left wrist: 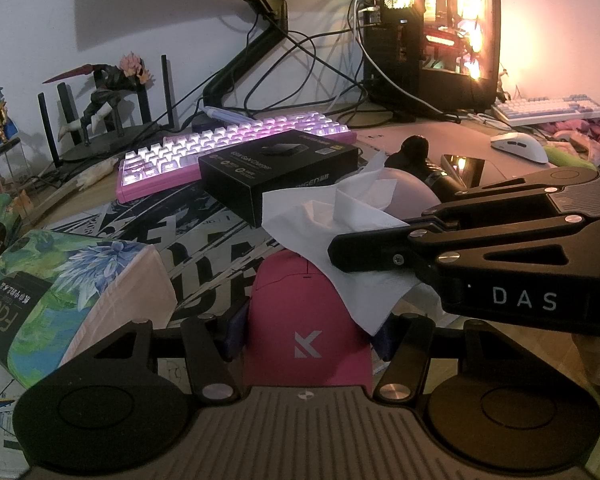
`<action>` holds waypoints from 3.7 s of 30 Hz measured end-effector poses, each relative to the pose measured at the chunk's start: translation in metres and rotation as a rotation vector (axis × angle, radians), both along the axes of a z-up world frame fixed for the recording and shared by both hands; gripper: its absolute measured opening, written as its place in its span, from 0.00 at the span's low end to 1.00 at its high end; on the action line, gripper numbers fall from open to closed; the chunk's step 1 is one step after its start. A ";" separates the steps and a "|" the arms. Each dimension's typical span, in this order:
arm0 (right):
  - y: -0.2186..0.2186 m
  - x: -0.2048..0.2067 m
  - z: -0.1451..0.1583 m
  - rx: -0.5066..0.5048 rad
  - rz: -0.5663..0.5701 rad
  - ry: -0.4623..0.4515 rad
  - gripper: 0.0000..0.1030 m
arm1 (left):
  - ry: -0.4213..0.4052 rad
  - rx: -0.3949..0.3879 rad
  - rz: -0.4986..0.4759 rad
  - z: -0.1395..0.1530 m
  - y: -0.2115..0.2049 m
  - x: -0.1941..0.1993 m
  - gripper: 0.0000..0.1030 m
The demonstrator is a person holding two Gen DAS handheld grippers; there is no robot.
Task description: Clean container
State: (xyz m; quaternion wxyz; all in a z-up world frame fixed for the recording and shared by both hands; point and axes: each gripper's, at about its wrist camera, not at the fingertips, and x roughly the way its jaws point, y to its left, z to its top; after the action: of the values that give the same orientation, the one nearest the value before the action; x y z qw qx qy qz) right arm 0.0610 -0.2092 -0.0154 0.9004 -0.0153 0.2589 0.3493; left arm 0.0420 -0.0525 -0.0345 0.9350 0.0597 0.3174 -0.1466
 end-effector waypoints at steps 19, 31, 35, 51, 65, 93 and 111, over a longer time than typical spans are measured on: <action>0.000 0.000 0.000 -0.001 0.001 -0.001 0.05 | 0.000 0.000 0.000 0.000 0.000 0.000 0.58; 0.001 0.000 0.000 -0.003 0.000 -0.002 0.05 | 0.000 0.000 0.000 0.000 0.001 0.000 0.58; 0.001 0.000 0.000 -0.002 0.000 -0.002 0.05 | 0.000 0.000 0.000 0.000 0.000 0.000 0.58; 0.001 -0.003 0.002 0.000 0.014 -0.008 0.05 | 0.000 0.000 0.000 0.000 0.000 0.000 0.58; 0.001 -0.002 0.001 -0.010 -0.027 0.005 0.05 | -0.001 0.002 0.000 0.000 0.000 0.000 0.58; -0.001 0.000 0.000 0.013 -0.004 0.012 0.05 | 0.000 -0.001 0.000 0.001 -0.005 -0.002 0.58; -0.001 -0.004 0.001 0.010 -0.004 0.002 0.05 | 0.001 -0.004 0.000 0.002 -0.005 -0.004 0.58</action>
State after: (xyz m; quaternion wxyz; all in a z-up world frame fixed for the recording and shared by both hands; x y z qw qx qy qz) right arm 0.0572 -0.2098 -0.0147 0.9009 -0.0100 0.2580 0.3490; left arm 0.0379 -0.0579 -0.0329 0.9349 0.0580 0.3176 -0.1474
